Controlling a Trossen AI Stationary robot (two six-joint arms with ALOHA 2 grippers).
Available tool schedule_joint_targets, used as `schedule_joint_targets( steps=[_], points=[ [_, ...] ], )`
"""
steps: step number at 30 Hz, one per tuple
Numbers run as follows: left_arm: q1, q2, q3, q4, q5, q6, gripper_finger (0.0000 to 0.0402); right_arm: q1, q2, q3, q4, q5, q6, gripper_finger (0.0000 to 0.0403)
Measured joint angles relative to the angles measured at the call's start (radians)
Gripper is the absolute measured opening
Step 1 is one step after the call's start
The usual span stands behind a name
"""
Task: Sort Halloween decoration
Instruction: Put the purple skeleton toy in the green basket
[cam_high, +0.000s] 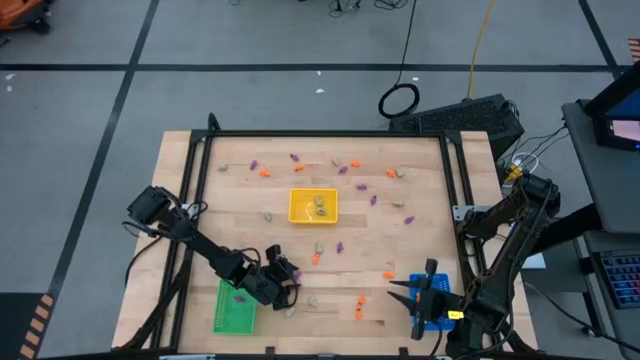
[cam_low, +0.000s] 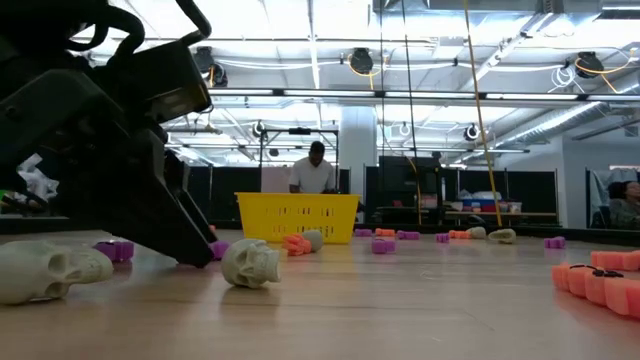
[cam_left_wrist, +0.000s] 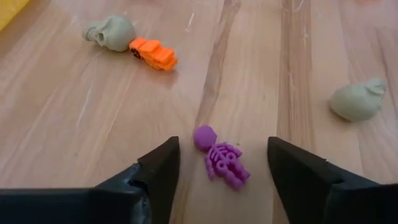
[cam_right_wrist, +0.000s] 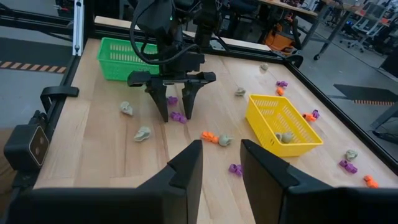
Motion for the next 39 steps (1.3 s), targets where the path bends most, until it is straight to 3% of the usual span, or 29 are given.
schedule_joint_targets(
  steps=[12,17,27,39],
  points=[
    [0.001,0.001,0.001,0.003,0.012,0.126,0.0081,0.0,0.0,0.0,-0.001,0.0,-0.003,0.0094],
    [0.0,0.0,0.001,0.0,0.012,0.152,0.004,0.0,0.0,0.0,-0.001,-0.003,-0.003,0.0094],
    [0.002,-0.044,-0.003,-0.027,0.027,0.207,0.0039,0.0,0.0,0.0,-0.001,-0.021,-0.003,0.0094],
    [0.002,-0.322,-0.002,-0.138,0.019,0.358,0.004,0.0,0.0,0.0,0.0,-0.021,-0.002,0.0094]
  ],
)
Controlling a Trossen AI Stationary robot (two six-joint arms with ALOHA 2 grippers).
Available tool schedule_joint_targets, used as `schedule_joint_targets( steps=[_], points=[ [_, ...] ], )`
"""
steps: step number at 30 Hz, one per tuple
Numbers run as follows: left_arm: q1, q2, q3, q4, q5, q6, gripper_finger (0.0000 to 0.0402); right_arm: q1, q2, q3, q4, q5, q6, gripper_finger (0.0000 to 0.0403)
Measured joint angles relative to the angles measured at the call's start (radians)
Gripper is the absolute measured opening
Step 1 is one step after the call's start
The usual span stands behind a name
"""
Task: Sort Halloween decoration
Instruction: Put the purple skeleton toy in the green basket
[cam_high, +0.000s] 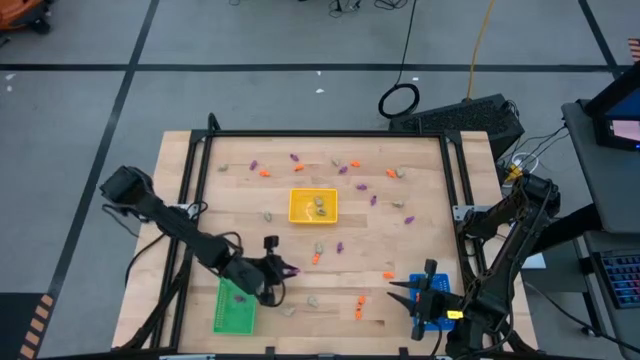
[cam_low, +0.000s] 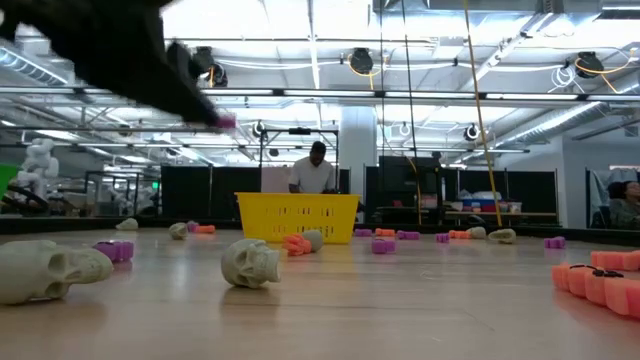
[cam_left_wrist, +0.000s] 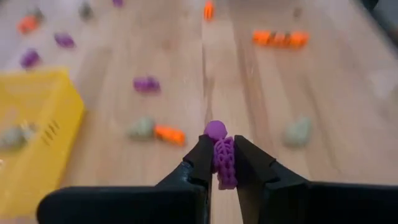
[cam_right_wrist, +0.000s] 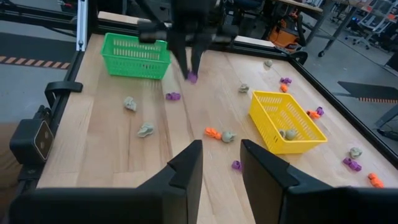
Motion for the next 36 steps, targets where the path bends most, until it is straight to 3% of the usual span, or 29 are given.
schedule_joint_targets(
  steps=[12,18,29,36],
  points=[
    [-0.002,-0.333,0.0,-0.039,-0.031,0.233,0.004,0.0,0.0,0.0,0.001,0.0,0.002,0.0094],
    [-0.002,-0.446,0.0,-0.05,-0.034,0.261,0.004,0.0,0.0,0.0,0.001,0.0,0.002,0.0094],
    [-0.002,-0.482,0.0,-0.054,-0.034,0.264,0.0041,-0.002,0.0,0.0,0.001,0.002,0.002,0.0094],
    [-0.002,-0.482,0.0,-0.054,0.007,0.59,0.0041,-0.002,0.0,0.0,0.001,0.003,0.002,0.0094]
  ],
)
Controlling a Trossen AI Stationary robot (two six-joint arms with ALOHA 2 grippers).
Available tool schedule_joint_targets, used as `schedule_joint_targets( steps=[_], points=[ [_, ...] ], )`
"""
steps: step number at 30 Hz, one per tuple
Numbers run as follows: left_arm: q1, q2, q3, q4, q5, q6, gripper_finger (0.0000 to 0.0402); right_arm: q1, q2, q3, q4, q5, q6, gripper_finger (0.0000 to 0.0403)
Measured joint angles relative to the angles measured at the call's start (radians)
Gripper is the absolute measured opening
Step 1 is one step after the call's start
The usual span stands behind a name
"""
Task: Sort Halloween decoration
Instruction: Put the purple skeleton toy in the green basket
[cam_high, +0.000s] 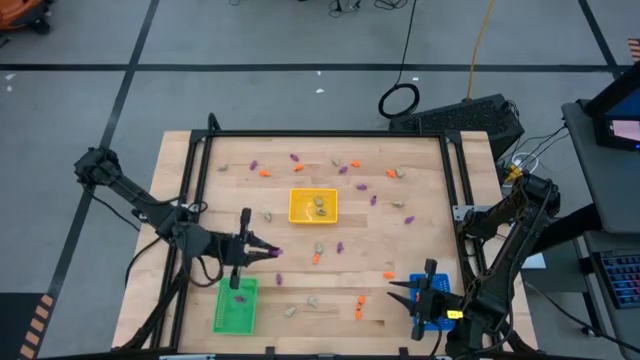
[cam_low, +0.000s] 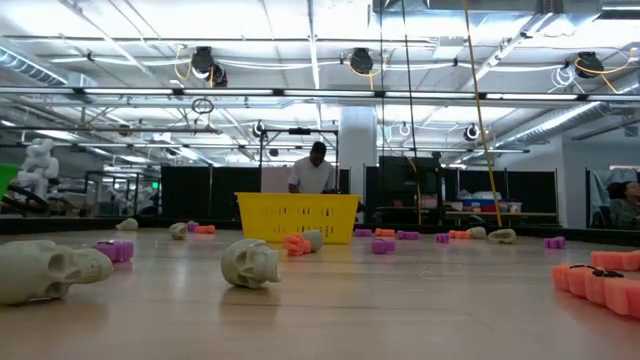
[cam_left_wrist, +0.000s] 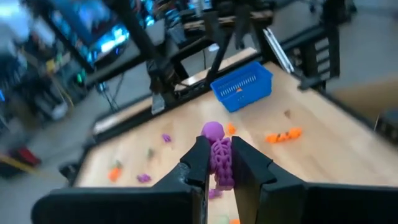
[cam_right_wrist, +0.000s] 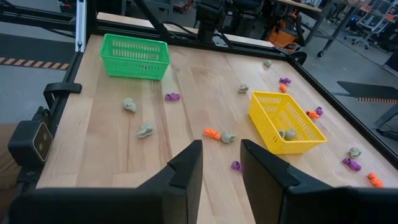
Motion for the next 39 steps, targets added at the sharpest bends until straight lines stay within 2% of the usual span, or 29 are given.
schedule_joint_targets(
  steps=[10,15,21,39],
  points=[
    [0.0,0.0,0.0,0.0,0.024,0.587,0.0041,0.0,0.0,0.0,0.0,0.0,0.0,0.0094],
    [0.0,0.0,0.0,0.0,0.025,0.721,0.0041,0.0,0.0,0.0,-0.001,0.0,-0.002,0.0094],
    [0.0,0.0,0.0,0.0,0.024,0.674,0.0041,0.0,0.0,0.0,0.0,0.0,-0.002,0.0094],
    [0.0,0.0,0.0,0.001,0.024,0.126,0.0041,0.0,0.0,0.0,0.0,0.001,-0.003,0.0094]
  ],
)
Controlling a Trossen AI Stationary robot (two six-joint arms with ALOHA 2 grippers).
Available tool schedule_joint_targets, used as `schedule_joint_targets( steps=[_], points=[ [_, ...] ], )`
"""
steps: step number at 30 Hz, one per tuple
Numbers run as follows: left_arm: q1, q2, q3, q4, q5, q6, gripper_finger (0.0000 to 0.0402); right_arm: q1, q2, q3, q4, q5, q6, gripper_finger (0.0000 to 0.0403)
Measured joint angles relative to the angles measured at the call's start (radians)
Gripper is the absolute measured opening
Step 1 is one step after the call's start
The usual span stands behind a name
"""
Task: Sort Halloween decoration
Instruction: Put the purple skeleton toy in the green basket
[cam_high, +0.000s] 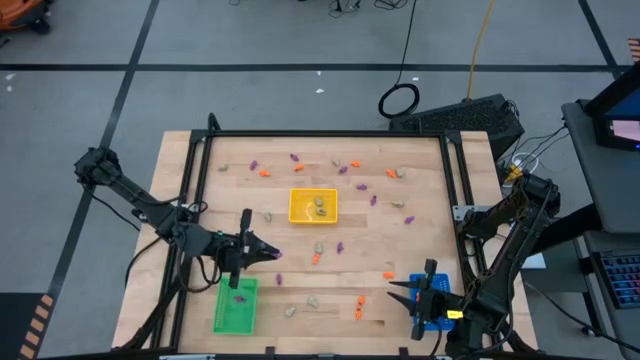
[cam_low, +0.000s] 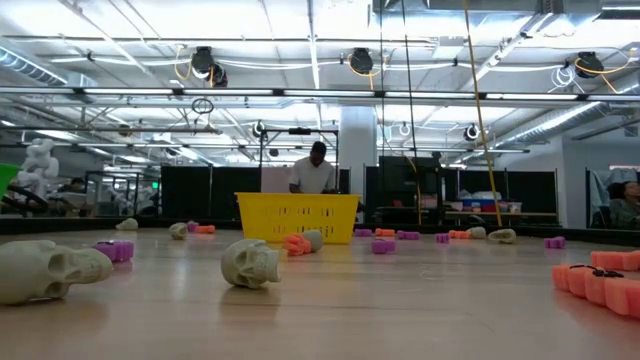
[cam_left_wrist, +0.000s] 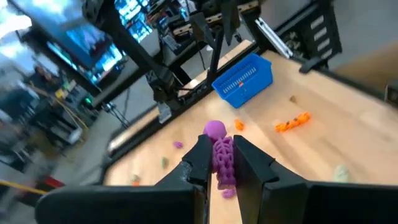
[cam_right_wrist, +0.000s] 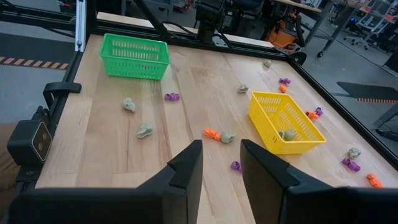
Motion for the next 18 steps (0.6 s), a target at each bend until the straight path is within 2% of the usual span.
schedule_joint_targets(
  steps=[18],
  points=[
    [0.0,0.0,0.0,-0.001,0.024,-0.815,0.0041,0.0,0.0,0.0,0.0,0.0,0.001,0.0094]
  ],
)
